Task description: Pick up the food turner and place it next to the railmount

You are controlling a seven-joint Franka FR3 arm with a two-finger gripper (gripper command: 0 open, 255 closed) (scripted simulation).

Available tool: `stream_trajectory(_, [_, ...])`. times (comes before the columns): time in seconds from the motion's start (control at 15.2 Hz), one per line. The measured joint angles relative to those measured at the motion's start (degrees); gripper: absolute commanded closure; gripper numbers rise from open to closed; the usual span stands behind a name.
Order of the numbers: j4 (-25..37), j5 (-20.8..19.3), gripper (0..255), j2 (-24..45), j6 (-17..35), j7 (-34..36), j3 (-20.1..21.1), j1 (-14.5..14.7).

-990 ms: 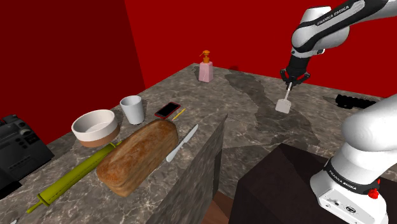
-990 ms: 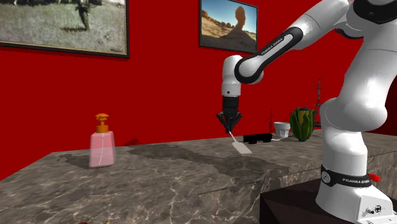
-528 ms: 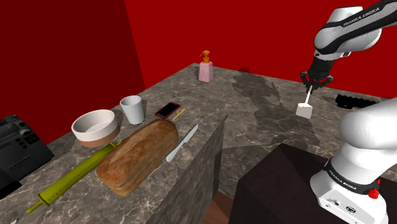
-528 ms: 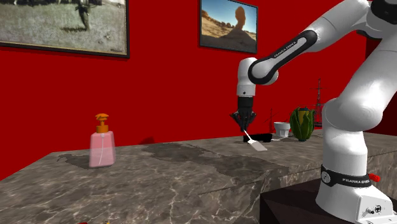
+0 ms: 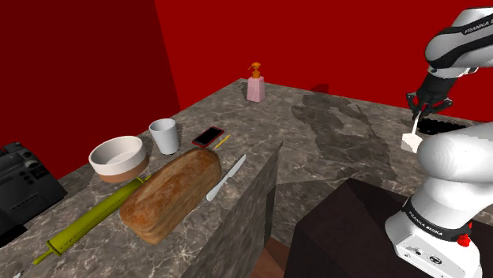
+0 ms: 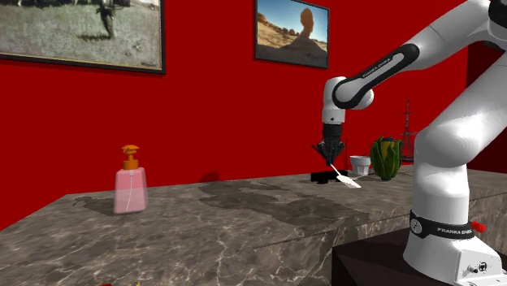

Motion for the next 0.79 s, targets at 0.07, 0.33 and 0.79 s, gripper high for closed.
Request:
stream_trajectory(0.07, [0.3, -0.8, 255, -0.5, -0.6, -1.6, -1.2, -1.0])
stream_trajectory(0.33, [0.5, -4.2, 255, -1.2, -0.8, -7.9, -6.4, -4.9])
stream_trajectory(0.79, [-0.9, -6.7, 255, 1.3, 3.6, -11.2, -10.7, -6.6])
